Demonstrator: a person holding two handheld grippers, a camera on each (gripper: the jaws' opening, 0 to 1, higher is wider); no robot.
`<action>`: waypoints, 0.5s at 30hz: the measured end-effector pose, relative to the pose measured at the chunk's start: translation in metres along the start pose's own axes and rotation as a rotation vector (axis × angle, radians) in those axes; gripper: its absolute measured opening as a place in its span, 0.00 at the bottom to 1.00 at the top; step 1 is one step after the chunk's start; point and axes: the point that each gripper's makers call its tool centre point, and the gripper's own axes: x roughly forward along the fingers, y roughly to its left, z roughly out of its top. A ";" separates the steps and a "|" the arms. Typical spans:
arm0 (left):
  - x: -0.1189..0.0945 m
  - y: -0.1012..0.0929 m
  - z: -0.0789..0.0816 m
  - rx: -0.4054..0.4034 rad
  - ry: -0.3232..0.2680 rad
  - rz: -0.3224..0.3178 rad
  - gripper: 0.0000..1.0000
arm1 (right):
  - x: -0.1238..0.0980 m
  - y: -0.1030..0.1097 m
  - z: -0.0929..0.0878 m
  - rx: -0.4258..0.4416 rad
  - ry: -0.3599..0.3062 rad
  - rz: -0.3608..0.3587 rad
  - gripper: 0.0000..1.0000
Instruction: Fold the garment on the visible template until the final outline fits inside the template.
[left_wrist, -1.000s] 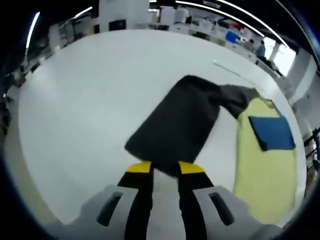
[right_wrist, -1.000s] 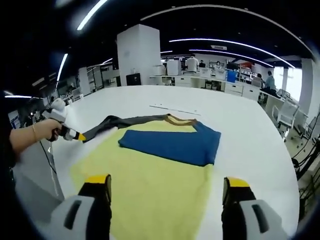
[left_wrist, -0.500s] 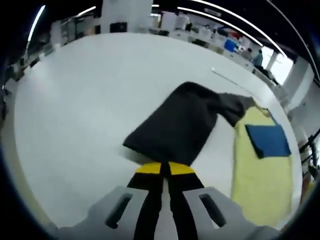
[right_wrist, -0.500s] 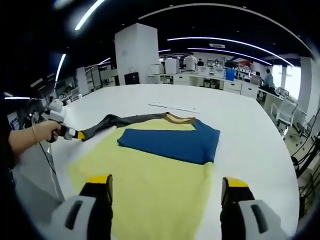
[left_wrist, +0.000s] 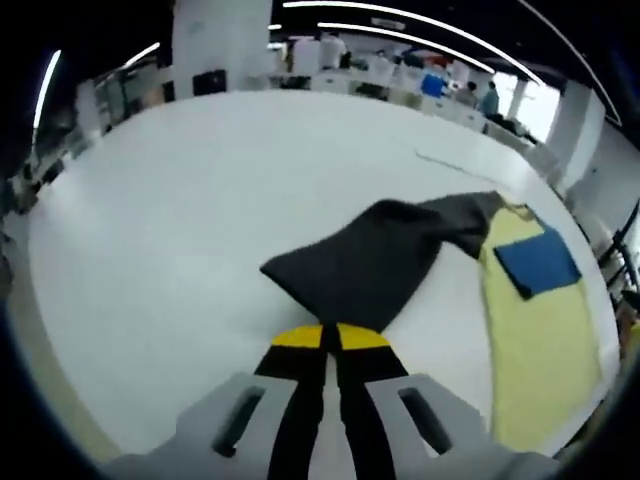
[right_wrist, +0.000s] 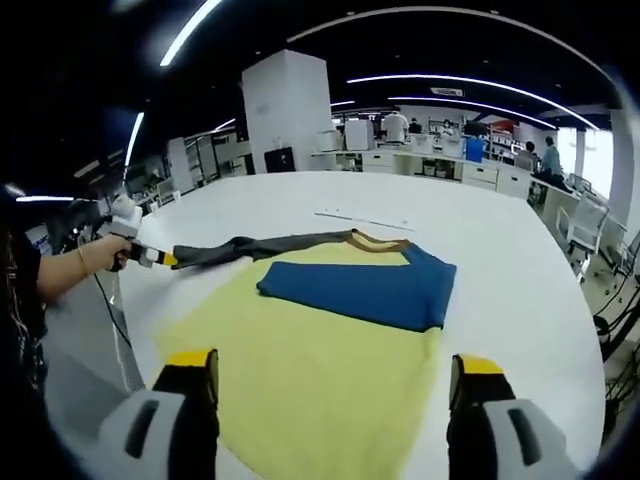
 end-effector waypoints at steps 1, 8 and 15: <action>0.001 0.003 0.001 0.016 0.000 -0.001 0.00 | -0.001 -0.001 0.000 -0.004 0.003 -0.006 0.99; 0.007 0.014 0.003 0.111 0.025 -0.025 0.00 | -0.005 -0.006 0.003 0.003 -0.004 -0.027 0.99; 0.012 0.025 0.006 0.167 0.035 -0.039 0.00 | -0.009 -0.009 -0.001 -0.006 0.013 -0.043 0.99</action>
